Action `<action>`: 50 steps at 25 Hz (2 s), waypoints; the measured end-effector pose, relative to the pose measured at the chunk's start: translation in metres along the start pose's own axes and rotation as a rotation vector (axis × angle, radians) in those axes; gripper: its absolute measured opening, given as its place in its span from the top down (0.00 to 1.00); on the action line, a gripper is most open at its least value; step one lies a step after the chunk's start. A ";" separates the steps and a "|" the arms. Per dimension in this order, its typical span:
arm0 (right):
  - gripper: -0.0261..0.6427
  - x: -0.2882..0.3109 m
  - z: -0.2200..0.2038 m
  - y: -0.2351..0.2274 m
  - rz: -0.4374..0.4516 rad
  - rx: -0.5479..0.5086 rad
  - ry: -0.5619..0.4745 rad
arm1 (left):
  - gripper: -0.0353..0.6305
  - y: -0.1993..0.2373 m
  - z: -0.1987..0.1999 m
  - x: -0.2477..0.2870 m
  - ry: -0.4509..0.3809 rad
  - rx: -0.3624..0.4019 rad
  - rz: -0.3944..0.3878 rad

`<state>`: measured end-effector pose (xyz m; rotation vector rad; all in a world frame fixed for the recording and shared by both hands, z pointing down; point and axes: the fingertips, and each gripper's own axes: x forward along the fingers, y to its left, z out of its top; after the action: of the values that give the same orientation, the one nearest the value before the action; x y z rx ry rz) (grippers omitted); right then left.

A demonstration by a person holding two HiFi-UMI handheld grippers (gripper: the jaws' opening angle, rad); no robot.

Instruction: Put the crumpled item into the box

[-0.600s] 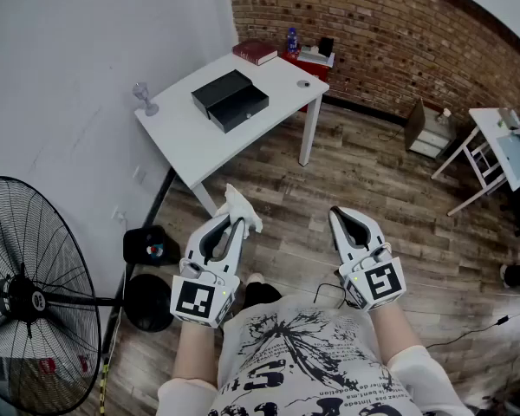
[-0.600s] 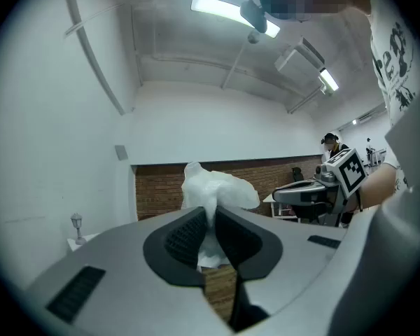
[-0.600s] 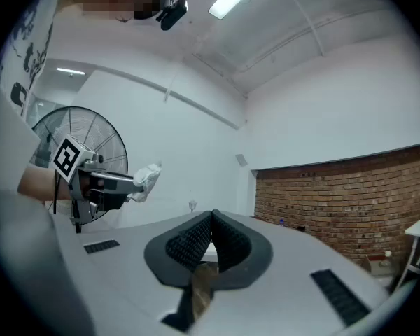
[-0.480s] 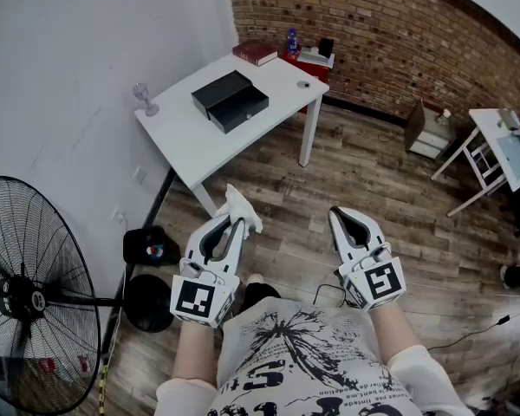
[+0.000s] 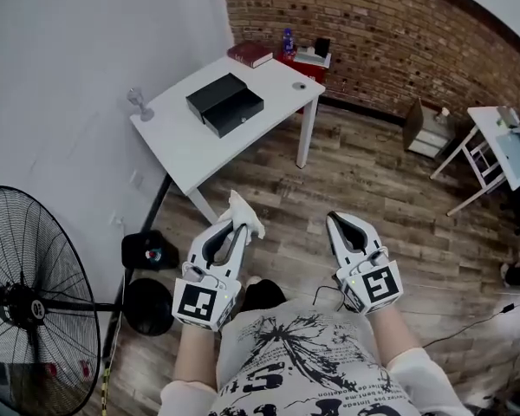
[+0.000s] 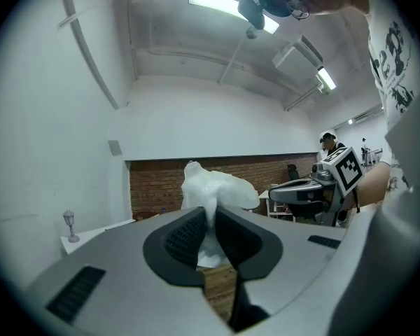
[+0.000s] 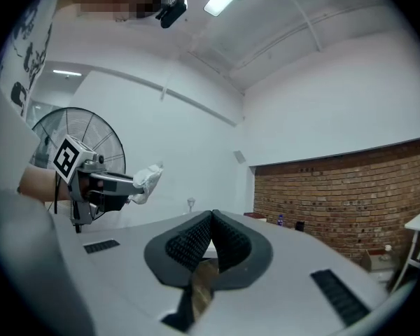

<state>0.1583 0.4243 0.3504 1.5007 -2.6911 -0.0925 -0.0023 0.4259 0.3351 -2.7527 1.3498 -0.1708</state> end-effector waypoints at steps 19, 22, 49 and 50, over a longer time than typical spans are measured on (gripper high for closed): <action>0.94 0.256 -0.018 -0.111 -0.043 0.029 0.100 | 0.86 0.210 -0.019 0.191 0.016 -0.028 0.005; 0.94 0.315 -0.007 -0.133 -0.020 0.003 0.097 | 0.86 0.258 -0.015 0.231 0.012 -0.033 0.026; 0.94 0.714 -0.052 -0.242 0.418 0.016 0.166 | 0.86 0.495 -0.108 0.442 0.318 -0.079 0.307; 0.94 0.725 -0.056 -0.241 0.459 0.014 0.170 | 0.86 0.496 -0.115 0.447 0.340 -0.081 0.325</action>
<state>-0.0132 -0.3201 0.4024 0.8147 -2.8136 0.0723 -0.1341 -0.2325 0.4236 -2.5990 1.9007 -0.5966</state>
